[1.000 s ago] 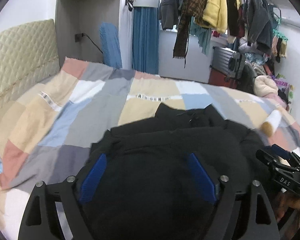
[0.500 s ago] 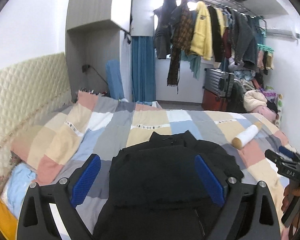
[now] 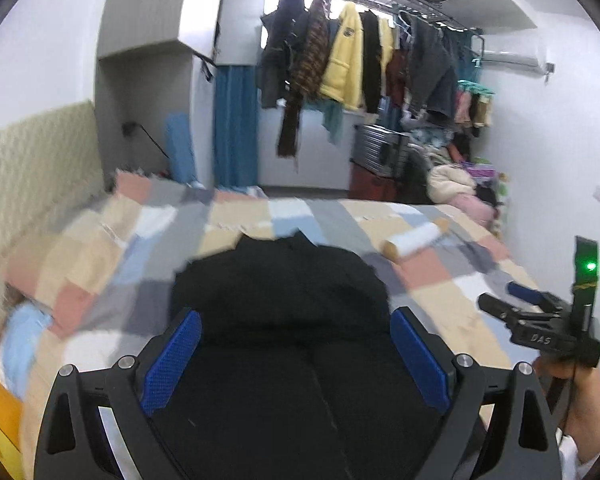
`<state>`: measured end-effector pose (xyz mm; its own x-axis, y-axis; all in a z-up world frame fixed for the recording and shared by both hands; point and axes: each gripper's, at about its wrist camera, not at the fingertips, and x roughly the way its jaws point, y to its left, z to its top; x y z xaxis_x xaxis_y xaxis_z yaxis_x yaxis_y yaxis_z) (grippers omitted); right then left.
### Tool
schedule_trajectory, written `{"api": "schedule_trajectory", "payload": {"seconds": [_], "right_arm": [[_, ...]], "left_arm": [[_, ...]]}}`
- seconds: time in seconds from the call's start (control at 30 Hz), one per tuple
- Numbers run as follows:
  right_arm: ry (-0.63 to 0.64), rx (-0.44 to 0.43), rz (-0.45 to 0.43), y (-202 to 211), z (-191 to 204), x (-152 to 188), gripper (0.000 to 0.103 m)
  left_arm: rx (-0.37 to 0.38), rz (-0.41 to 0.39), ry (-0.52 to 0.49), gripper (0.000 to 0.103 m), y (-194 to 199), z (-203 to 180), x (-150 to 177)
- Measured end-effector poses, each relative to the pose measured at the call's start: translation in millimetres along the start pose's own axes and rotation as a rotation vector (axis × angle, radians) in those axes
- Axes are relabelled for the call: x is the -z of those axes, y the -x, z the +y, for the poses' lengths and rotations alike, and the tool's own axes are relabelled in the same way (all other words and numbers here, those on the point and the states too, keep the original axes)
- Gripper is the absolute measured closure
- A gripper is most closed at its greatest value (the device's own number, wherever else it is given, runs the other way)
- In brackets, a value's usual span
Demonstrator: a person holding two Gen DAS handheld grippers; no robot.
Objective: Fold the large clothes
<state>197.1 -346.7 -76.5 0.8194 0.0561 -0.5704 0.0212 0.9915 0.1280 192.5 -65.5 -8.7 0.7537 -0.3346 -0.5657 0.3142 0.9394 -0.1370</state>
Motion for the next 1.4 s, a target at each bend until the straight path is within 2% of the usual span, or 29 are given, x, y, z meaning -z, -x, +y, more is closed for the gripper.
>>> {"api": "schedule_trajectory", "payload": {"seconds": [0.17, 0.23, 0.37, 0.57, 0.7, 0.83, 1.03, 1.17, 1.27, 1.4], "right_arm": [[-0.086, -0.107, 0.129, 9.2, -23.7, 45.7, 0.000], [-0.137, -0.135, 0.175, 7.4, -37.1, 61.8, 0.000], [-0.296, -0.166, 0.292, -9.2, -73.7, 95.9, 0.000], [-0.430, -0.162, 0.418, -44.8, -111.6, 138.4, 0.000], [-0.588, -0.190, 0.505, -69.5, -134.2, 161.2, 0.000], [-0.605, -0.180, 0.569, -89.9, -135.5, 169.8, 0.000], [-0.684, -0.107, 0.625, -106.3, -148.8, 190.9, 0.000], [-0.713, -0.090, 0.688, -115.1, -151.0, 203.9, 0.000], [-0.715, -0.199, 0.733, -125.3, -137.6, 208.0, 0.000], [-0.666, -0.320, 0.690, -118.5, -120.9, 197.7, 0.000]], "left_arm": [[0.083, 0.112, 0.059, 0.007, -9.7, 22.4, 45.6], [0.132, 0.188, 0.114, 0.007, -21.1, 42.3, 65.8], [0.174, 0.296, 0.244, 0.007, -42.0, 89.1, 102.2], [0.118, 0.385, 0.400, 0.007, -63.3, 158.6, 148.1], [0.065, 0.454, 0.504, 0.007, -72.5, 203.5, 175.7], [0.036, 0.516, 0.606, 0.007, -78.3, 235.3, 198.8], [-0.025, 0.566, 0.733, 0.007, -84.1, 258.2, 219.5], [-0.016, 0.616, 0.774, 0.007, -98.8, 262.3, 231.2], [0.033, 0.652, 0.804, 0.007, -109.5, 262.6, 238.2], [0.146, 0.642, 0.803, 0.007, -112.7, 256.1, 237.3]]}}
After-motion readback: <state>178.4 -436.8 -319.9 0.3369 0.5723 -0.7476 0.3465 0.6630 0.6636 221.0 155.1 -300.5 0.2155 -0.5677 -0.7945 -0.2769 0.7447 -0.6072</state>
